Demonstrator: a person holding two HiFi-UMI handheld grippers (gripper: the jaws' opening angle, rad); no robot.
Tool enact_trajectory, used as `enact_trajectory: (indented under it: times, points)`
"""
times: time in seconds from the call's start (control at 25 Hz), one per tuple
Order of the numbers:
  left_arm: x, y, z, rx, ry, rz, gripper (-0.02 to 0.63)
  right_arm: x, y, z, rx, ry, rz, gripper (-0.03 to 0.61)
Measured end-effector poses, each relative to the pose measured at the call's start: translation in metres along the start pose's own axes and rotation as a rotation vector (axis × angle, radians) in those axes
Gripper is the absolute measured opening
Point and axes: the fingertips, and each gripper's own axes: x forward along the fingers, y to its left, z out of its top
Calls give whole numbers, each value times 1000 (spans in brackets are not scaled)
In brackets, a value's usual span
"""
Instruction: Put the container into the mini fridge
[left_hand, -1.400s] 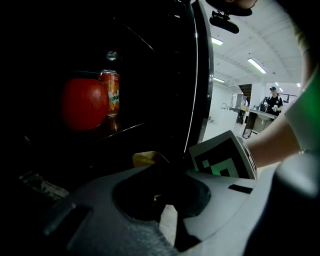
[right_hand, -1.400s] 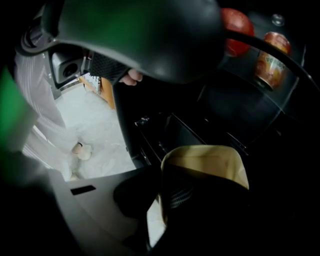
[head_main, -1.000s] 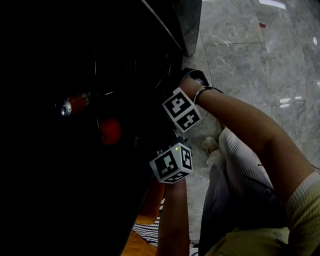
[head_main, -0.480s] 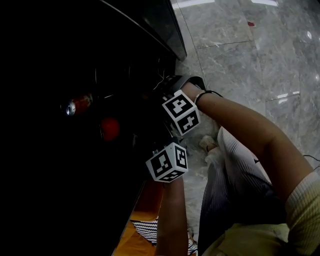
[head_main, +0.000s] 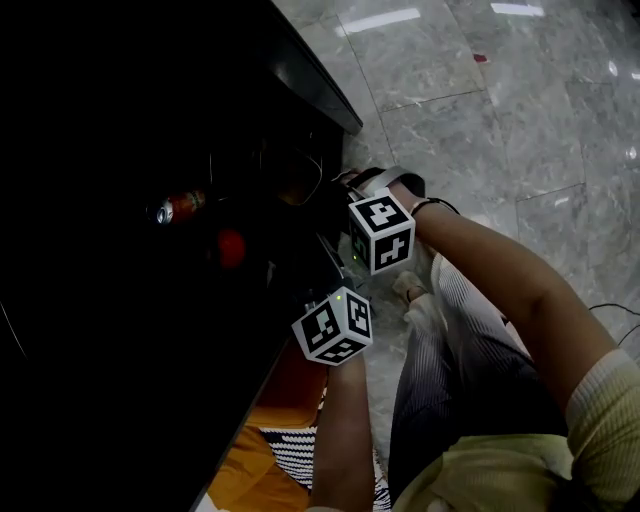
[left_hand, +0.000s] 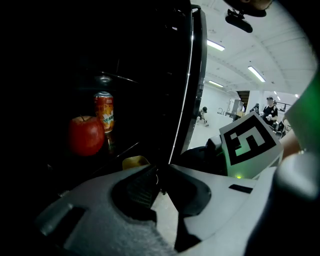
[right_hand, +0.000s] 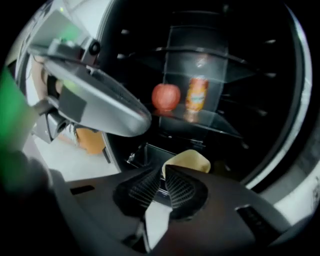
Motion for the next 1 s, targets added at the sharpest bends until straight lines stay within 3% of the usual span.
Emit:
enact_trajectory:
  times: [0.44, 0.72, 1.0]
  points:
    - [-37, -18, 37, 18, 28, 17, 28, -84, -20, 23, 204, -32, -113, 48]
    - [-60, -26, 51, 19, 56, 22, 27, -131, -29, 48, 411, -108, -237, 48]
    - [-86, -49, 74, 12, 27, -41, 28, -178, -36, 69, 545, -164, -321, 44]
